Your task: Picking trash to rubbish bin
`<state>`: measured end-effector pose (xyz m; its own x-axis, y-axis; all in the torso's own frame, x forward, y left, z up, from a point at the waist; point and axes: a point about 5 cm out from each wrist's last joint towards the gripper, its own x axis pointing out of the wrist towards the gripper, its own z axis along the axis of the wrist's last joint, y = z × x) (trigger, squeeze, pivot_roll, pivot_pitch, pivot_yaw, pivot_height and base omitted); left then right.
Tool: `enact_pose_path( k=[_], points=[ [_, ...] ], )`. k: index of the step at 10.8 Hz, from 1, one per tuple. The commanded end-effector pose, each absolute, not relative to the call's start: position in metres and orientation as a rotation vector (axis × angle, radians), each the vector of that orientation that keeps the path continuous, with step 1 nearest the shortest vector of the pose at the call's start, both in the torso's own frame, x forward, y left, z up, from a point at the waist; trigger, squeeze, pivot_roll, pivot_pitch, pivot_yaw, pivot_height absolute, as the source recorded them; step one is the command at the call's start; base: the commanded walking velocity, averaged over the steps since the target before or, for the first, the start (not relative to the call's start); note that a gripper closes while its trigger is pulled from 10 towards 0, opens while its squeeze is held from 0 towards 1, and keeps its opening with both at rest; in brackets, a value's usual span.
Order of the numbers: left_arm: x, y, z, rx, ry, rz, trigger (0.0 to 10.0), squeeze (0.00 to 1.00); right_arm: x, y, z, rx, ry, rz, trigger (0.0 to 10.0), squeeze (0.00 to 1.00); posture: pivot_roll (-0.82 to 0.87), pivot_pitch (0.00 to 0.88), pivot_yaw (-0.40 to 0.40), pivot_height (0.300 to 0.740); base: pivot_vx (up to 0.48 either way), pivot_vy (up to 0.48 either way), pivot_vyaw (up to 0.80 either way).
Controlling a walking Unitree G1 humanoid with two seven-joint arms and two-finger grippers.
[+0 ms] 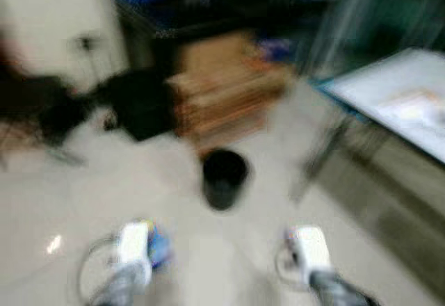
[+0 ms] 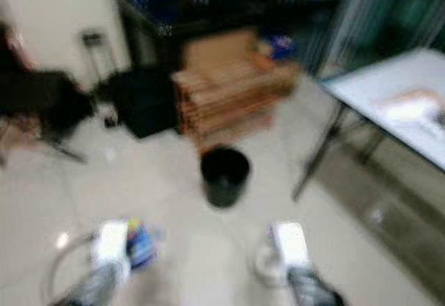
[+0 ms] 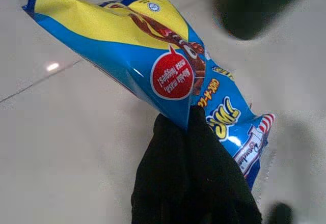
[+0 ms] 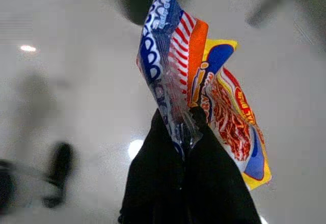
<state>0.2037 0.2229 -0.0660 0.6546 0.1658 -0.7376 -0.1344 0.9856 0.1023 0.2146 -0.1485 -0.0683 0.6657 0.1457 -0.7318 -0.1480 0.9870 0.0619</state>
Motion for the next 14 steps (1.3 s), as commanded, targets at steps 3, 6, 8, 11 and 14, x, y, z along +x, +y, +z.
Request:
enact_pose_path(
  k=[3, 6, 8, 11, 14],
  points=[
    [0.2149, 0.2084, -0.0626, 0.023, 0.814, 0.137, 10.0, 0.0, 0.2096, -0.1641, -0.0705, -0.008, 0.839, 0.122, 10.0, 0.0, 0.07, 0.015, -0.029, 0.74, 0.435, 0.0, 0.0],
    [0.2157, 0.2081, -0.0622, 0.023, 0.812, 0.135, 10.0, 0.0, 0.2086, -0.1634, -0.0712, -0.007, 0.845, 0.122, 10.0, 0.0, 0.07, 0.014, -0.028, 0.74, 0.431, 0.0, 0.0],
    [0.2163, 0.2075, -0.0619, 0.024, 0.811, 0.133, 10.0, 0.0, 0.2093, -0.1634, -0.0708, -0.017, 0.843, 0.127, 10.0, 0.0, 0.07, 0.012, -0.028, 0.74, 0.433, 0.0, 0.0],
    [0.2175, 0.2068, -0.0614, 0.023, 0.809, 0.128, 10.0, 0.0, 0.2097, -0.1628, -0.0708, -0.043, 0.845, 0.136, 10.0, 0.0, 0.07, 0.012, -0.029, 0.74, 0.434, 0.0, 0.53],
    [0.2176, 0.2062, -0.0615, 0.022, 0.81, 0.126, 10.0, 0.0, 0.2096, -0.1624, -0.0709, -0.025, 0.848, 0.132, 10.0, 0.0, 0.07, 0.012, -0.028, 0.74, 0.434, 0.0, 0.0]
  ],
)
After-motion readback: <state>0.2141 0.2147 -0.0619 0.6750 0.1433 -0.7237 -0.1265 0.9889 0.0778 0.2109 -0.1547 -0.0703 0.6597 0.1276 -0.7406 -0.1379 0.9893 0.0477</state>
